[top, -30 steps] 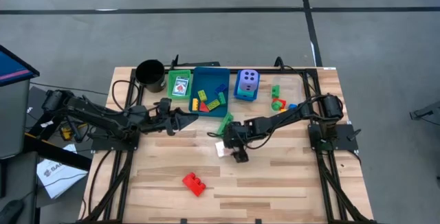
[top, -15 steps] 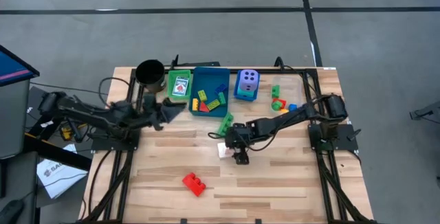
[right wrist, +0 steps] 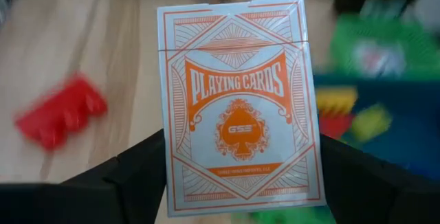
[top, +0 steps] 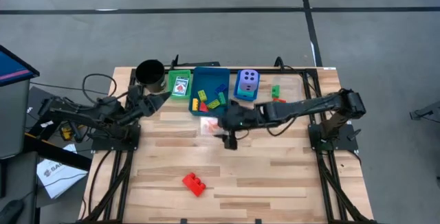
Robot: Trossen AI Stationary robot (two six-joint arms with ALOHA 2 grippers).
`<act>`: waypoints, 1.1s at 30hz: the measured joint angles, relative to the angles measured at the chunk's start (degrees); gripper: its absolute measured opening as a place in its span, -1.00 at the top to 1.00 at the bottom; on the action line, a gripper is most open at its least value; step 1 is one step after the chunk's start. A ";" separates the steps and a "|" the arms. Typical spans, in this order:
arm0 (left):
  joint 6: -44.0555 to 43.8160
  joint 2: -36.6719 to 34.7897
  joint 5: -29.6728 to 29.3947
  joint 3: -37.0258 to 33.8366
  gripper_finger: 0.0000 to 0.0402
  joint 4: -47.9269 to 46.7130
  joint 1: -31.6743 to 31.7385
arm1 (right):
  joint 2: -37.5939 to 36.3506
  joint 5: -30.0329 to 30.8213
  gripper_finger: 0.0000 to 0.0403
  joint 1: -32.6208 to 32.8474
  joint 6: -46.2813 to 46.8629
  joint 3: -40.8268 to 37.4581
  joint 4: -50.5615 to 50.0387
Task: Pick & Place Toys
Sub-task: Put the orange game card into the green bin
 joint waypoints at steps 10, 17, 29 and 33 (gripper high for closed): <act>-16.00 2.61 9.28 -0.08 0.54 -2.89 0.04 | 5.00 2.93 -0.56 -0.74 -5.56 21.78 -10.10; -22.79 4.37 14.88 -0.02 0.19 -3.67 0.22 | 8.06 3.96 -0.56 -1.88 -9.56 29.47 -23.86; -28.45 8.64 17.16 -0.04 -0.51 -3.89 1.01 | 9.46 4.33 -0.56 -3.56 -11.58 29.49 -26.34; -30.47 12.27 17.38 -0.04 -0.54 -2.68 1.32 | 9.41 4.23 -0.56 -3.56 -11.62 29.49 -26.33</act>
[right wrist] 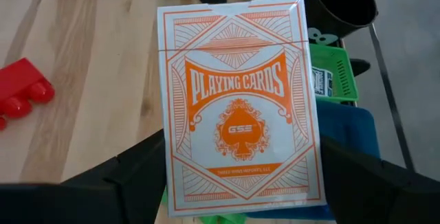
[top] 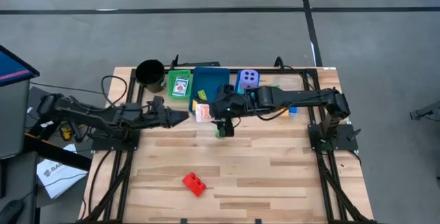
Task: Pick & Place Toys
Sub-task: Put the orange game card into the green bin
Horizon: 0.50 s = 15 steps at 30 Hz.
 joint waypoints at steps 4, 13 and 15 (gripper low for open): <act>-1.12 3.58 0.41 -0.02 -0.54 4.46 1.50 | 0.00 -0.12 -0.56 0.00 0.00 0.00 0.11; -1.30 10.69 6.26 -0.02 -0.54 14.72 6.22 | 0.00 -1.45 -0.56 0.24 0.52 0.00 0.13; -1.65 12.05 7.43 -0.02 -0.54 16.23 6.82 | 0.00 -1.56 -0.56 0.24 0.53 0.00 0.10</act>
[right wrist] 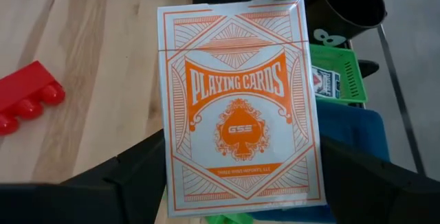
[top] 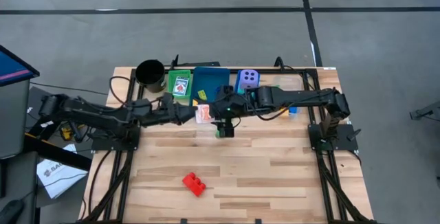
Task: Pick & Place Toys
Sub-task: Put the orange game card into the green bin
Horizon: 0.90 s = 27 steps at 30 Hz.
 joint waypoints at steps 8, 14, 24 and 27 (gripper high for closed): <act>-2.81 4.23 2.87 0.02 -0.54 2.45 0.32 | 0.00 -0.26 -0.56 0.05 0.63 0.00 -0.33; -2.34 5.44 2.17 0.07 -0.34 4.74 0.32 | 0.00 -0.40 -0.56 0.04 2.58 0.00 -0.10; 2.49 5.33 1.67 0.09 0.70 5.34 0.32 | -0.02 -0.17 -0.64 0.33 5.98 -0.09 0.66; 3.21 5.33 1.67 0.09 0.70 5.36 0.32 | -0.02 -0.13 -0.62 0.66 5.98 -0.09 0.66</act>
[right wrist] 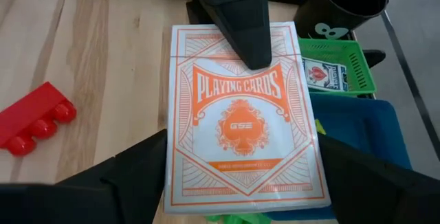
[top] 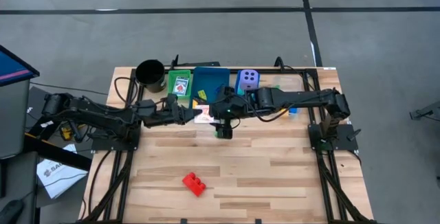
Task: Pick & Place Toys
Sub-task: Put the orange game card into the green bin
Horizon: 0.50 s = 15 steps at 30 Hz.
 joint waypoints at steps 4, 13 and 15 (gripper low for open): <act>1.61 -0.02 0.07 0.00 0.70 0.09 0.76 | 0.00 0.42 -0.62 0.56 0.00 0.00 0.02; 8.65 0.00 4.46 0.00 0.70 -2.18 4.68 | 0.00 0.34 -0.70 1.29 1.18 0.01 -0.40; 9.82 0.00 5.86 0.00 0.70 -2.46 5.73 | -0.18 0.30 -0.72 1.31 1.77 0.02 -0.61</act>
